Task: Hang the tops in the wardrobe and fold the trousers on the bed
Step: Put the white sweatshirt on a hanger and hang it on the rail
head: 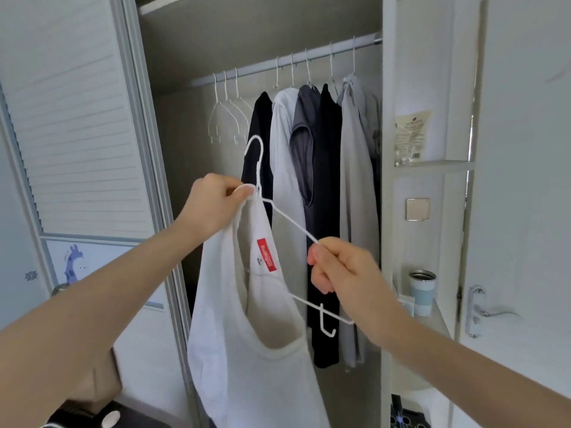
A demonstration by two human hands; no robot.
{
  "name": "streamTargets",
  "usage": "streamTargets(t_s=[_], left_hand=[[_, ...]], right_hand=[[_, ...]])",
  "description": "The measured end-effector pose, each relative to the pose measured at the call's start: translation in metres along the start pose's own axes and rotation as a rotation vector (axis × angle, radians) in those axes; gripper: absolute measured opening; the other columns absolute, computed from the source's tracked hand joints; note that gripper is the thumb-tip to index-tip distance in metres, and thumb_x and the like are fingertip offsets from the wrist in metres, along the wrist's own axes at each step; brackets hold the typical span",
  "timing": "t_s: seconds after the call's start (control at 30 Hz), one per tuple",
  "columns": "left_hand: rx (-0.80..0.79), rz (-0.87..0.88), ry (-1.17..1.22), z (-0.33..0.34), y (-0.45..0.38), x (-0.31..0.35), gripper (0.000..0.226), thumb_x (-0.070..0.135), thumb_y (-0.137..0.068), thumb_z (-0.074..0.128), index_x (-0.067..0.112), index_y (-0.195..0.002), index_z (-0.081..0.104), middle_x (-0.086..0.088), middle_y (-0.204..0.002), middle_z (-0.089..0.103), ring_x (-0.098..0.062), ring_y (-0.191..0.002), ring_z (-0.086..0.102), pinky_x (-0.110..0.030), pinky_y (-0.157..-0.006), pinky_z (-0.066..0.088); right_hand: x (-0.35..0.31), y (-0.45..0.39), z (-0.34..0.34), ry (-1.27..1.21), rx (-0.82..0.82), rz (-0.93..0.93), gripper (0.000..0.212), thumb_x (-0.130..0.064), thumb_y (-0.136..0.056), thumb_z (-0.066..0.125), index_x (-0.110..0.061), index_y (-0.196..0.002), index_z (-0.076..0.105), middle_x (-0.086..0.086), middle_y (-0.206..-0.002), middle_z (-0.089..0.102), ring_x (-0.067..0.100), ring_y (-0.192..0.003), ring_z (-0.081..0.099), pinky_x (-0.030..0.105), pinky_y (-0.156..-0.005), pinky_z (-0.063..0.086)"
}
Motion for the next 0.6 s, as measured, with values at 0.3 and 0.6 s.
streamTargets(t_s=[0.3,0.6], left_hand=[[-0.291,0.172,0.143,0.017,0.006,0.038,0.037,0.042,-0.104,0.029,0.018,-0.085,0.049,-0.001,-0.084,0.048,-0.009,-0.081,0.047,-0.033,-0.085,0.038],[-0.11,0.231,0.338,0.01,-0.014,0.059,0.053,0.044,-0.094,0.058,0.004,-0.067,0.036,0.007,-0.061,0.029,-0.004,-0.056,0.028,-0.012,-0.052,0.026]], right_hand=[[-0.026,0.022,-0.033,0.014,0.051,-0.217,0.027,-0.013,-0.101,0.042,-0.007,-0.081,0.059,-0.005,-0.051,0.044,0.004,-0.046,0.039,0.014,-0.049,0.036],[0.047,0.011,-0.02,-0.889,-0.291,0.436,0.064,-0.054,-0.096,0.029,-0.005,-0.107,0.069,0.015,-0.11,0.067,0.029,-0.107,0.06,0.043,-0.101,0.044]])
Point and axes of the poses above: each hand's wrist, its own y-axis away from the middle knuckle, its own z-axis out of the palm, x = y × z, the point moved 7 cm from there along -y, towards the middle knuckle
